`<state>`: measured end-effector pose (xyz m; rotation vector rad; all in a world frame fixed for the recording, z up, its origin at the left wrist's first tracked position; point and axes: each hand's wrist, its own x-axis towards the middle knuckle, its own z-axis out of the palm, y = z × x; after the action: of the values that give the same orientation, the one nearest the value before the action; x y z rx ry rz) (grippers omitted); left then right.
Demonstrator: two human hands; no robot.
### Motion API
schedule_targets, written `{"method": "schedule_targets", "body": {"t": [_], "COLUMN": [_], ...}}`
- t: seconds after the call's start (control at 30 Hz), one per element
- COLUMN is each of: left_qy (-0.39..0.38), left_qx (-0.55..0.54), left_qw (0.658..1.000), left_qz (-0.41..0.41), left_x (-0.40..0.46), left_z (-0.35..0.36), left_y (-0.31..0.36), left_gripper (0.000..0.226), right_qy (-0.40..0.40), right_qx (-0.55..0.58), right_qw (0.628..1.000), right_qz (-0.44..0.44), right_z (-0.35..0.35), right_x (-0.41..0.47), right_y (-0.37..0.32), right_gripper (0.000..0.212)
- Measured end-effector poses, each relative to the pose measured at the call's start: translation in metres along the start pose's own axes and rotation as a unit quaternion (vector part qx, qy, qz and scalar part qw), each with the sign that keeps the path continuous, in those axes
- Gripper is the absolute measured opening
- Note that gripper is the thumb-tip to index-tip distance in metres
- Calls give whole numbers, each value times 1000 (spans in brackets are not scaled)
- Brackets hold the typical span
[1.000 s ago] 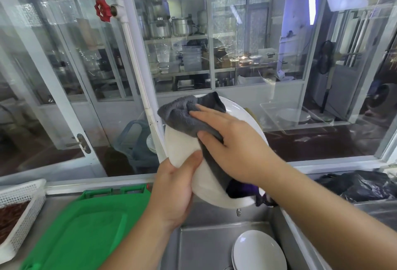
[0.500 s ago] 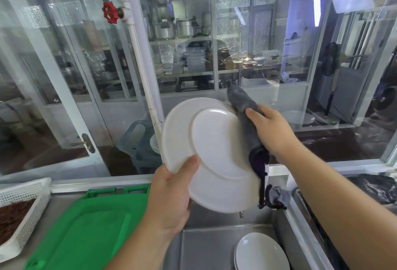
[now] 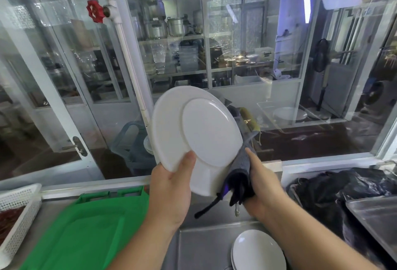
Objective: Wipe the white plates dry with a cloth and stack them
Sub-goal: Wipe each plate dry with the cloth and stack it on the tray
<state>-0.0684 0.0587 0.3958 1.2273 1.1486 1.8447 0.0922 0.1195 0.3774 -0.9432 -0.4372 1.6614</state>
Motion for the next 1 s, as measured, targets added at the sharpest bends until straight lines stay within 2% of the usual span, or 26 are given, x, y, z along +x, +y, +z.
{"method": "schedule_targets", "body": {"t": [0.13, 0.3, 0.43, 0.53, 0.6, 0.67, 0.83, 0.93, 1.0], "left_qy": [-27, -33, -38, -39, -39, -46, -47, -56, -67], "left_qx": [79, 90, 122, 150, 162, 155, 153, 197, 234], "left_qw": [996, 995, 991, 988, 986, 987, 987, 979, 970], "left_qz": [34, 32, 34, 25, 18, 19, 23, 3, -5], "left_x": [-5, -6, -7, -3, 3, 9, 14, 13, 12], "left_z": [-1, -1, 2, 1, -4, -10, -20, -25, -30], "left_y": [-2, -2, -1, 0, 3, 4, 5, 3, 1], "left_gripper": [28, 25, 34, 23, 15, 16, 22, 17, 32], "right_qy": [27, 32, 0, -35, -85, -100, 39, 40, 16], "right_qx": [13, -48, -118, -189, -238, -249, -210, -172, -153], "right_qw": [1000, 998, 993, 979, 963, 959, 977, 984, 987], "right_qz": [3, -3, 13, 66, 89, 87, 18, -25, -33], "right_z": [4, 2, 1, -4, -9, -15, -14, -11, -8], "right_x": [-3, -5, -11, -17, -20, -23, -14, -7, -7], "right_y": [21, 29, 40, 42, 38, 29, -10, -35, -46], "right_gripper": [32, 29, 35, 48, 49, 47, 40, 44, 44]}}
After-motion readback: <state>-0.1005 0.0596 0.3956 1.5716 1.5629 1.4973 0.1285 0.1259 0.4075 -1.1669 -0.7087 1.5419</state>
